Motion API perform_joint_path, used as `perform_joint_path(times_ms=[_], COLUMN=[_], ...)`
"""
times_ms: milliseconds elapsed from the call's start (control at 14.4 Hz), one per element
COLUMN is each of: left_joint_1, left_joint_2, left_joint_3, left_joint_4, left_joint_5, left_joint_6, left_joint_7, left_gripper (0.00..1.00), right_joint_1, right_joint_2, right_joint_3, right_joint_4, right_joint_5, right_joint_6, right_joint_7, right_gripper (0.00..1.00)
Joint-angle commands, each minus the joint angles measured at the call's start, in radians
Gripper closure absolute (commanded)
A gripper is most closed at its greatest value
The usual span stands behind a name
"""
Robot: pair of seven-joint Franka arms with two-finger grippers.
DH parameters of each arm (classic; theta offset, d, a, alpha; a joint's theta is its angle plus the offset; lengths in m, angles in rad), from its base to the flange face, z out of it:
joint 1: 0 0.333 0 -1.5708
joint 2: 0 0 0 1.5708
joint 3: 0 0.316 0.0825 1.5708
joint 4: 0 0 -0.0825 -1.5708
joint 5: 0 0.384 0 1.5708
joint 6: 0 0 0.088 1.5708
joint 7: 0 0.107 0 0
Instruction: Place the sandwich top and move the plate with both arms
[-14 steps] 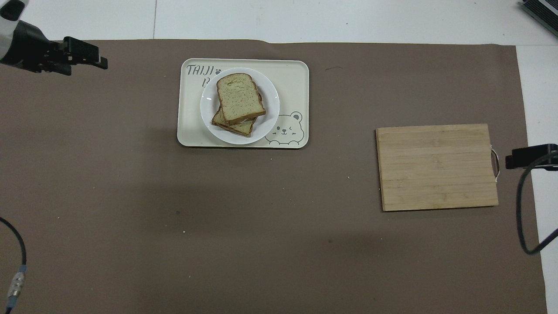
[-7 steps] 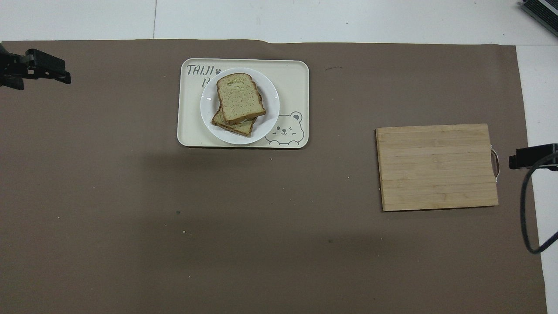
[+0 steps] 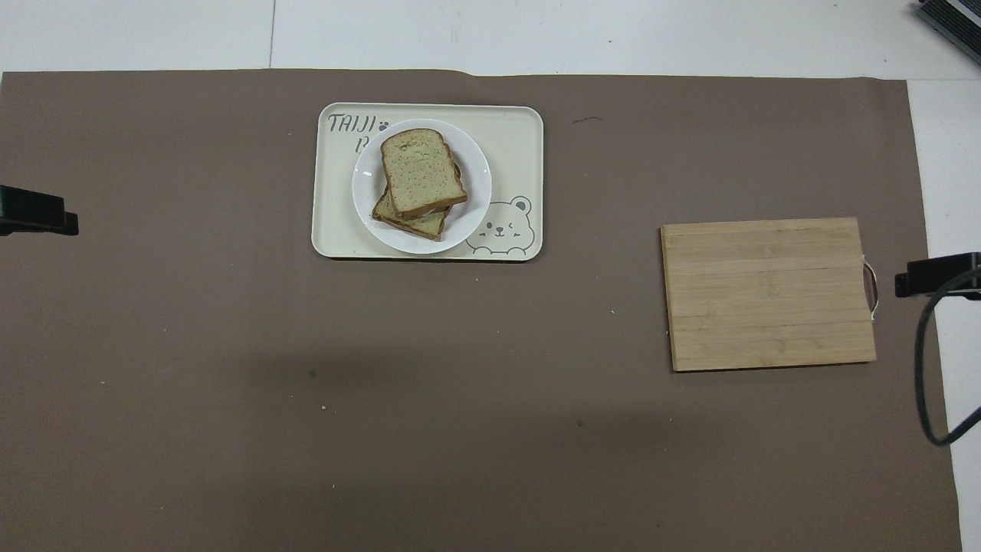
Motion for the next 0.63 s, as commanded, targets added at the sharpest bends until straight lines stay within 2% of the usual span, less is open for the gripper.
perform_joint_path(times_ms=[0,139,556], left_joint_1=[-0.010,-0.007,-0.004], left_joint_2=[-0.001,0.027,0.019], left_joint_3=[0.001,-0.002,0.000], left_joint_4=[0.037,0.076,0.065], left_joint_5=[0.042,0.037,0.037], left_joint_6=[-0.051,-0.104,-0.108], left_joint_7=[0.004,0.004,0.004], left_gripper=[0.00,0.00,0.00], right_joint_1=[-0.012,-0.012,-0.014], right_joint_2=[-0.004,-0.005,-0.005], right_joint_3=[0.002,0.002,0.001], right_joint_4=[0.001,0.001,0.001], right_joint_5=[0.005,0.005,0.005], right_joint_6=[-0.001,-0.003,-0.004], right_joint_7=[-0.024,-0.025,-0.027], right_gripper=[0.00,0.00,0.00])
